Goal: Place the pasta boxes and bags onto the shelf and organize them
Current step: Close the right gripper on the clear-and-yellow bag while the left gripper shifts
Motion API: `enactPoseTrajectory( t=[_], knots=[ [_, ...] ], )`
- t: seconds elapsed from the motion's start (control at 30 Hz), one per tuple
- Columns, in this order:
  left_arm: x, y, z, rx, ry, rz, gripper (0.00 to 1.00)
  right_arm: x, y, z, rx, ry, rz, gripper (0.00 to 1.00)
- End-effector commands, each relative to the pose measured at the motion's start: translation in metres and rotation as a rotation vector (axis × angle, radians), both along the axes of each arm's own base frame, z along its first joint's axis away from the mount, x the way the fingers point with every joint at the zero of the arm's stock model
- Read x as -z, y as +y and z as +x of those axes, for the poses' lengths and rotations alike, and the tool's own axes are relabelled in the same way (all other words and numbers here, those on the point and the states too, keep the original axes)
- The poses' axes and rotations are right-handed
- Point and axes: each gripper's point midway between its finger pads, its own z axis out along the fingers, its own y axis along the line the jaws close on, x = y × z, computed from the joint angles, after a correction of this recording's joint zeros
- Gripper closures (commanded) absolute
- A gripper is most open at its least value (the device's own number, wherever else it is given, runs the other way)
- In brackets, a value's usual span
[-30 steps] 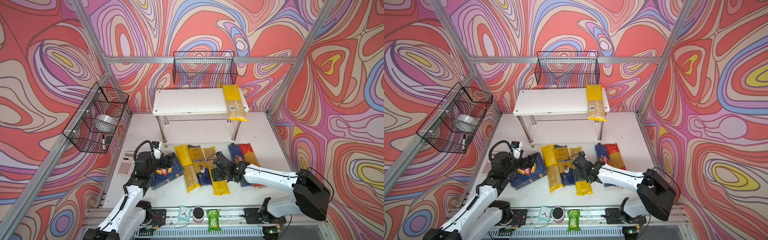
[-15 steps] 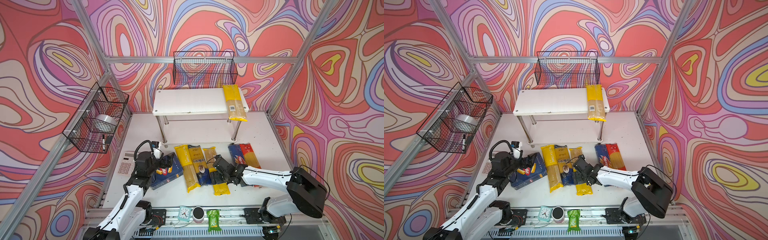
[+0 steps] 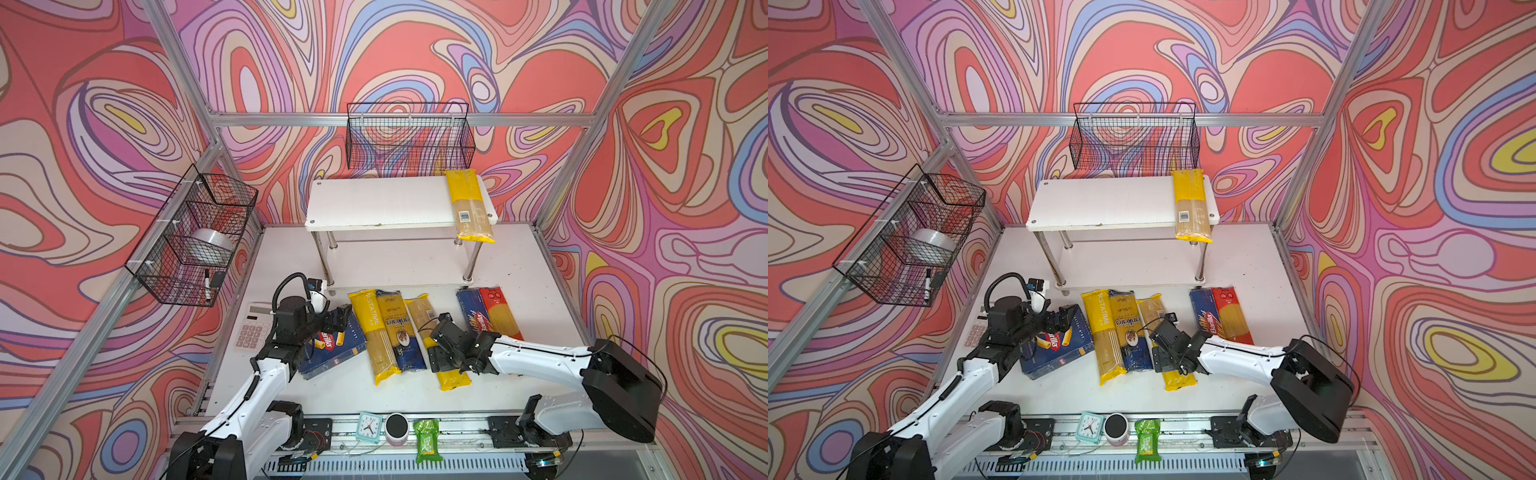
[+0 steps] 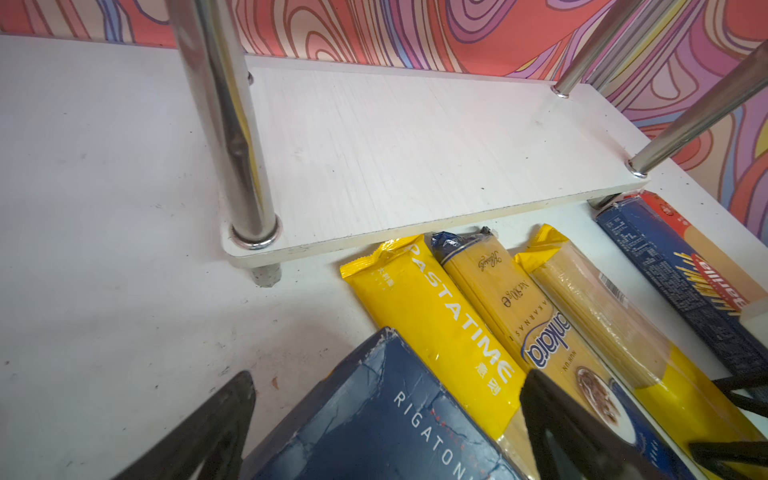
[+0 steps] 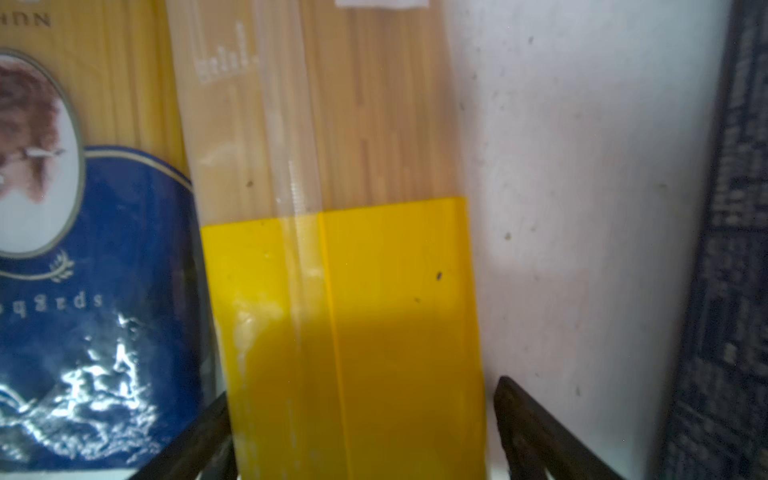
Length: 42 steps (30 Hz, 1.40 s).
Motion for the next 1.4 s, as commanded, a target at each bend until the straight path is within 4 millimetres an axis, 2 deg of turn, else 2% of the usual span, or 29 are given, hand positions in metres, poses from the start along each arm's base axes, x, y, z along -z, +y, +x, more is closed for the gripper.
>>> enactPoseTrajectory(
  t=[0.0,0.07,0.2,0.33,0.47,0.67,0.77,0.9,1.03,1.37],
  knots=[
    [-0.013,-0.026,-0.003,0.115,0.009,-0.082,0.00,-0.003,0.002,-0.008,0.043,0.025,0.070,0.06],
    [-0.018,-0.037,-0.006,0.134,0.001,-0.068,0.00,0.001,0.010,-0.009,0.043,0.037,0.110,0.05],
    [-0.018,-0.070,-0.032,0.246,-0.053,-0.078,0.00,0.006,0.010,-0.003,0.017,0.055,0.023,0.03],
    [-0.014,-0.084,-0.049,0.315,-0.097,-0.076,0.00,0.007,0.005,0.002,0.000,0.057,-0.064,0.03],
    [-0.014,-0.084,-0.049,0.314,-0.134,-0.062,0.00,0.018,-0.009,-0.002,0.037,0.088,-0.143,0.03],
    [-0.001,-0.093,-0.045,0.352,-0.062,-0.062,0.00,0.031,-0.003,-0.010,0.017,0.109,-0.073,0.04],
    [0.006,-0.101,-0.045,0.398,-0.013,-0.064,0.00,0.035,-0.007,-0.010,0.021,0.107,-0.092,0.04],
    [0.010,-0.100,-0.041,0.384,0.009,-0.050,0.00,0.043,-0.008,-0.015,0.018,0.121,-0.107,0.05],
    [0.011,-0.099,-0.041,0.377,0.006,-0.050,0.00,0.040,-0.006,-0.014,0.011,0.111,-0.127,0.06],
    [0.015,-0.096,-0.038,0.357,0.014,-0.027,0.00,0.041,0.008,-0.016,-0.019,0.104,-0.085,0.23]
  ],
)
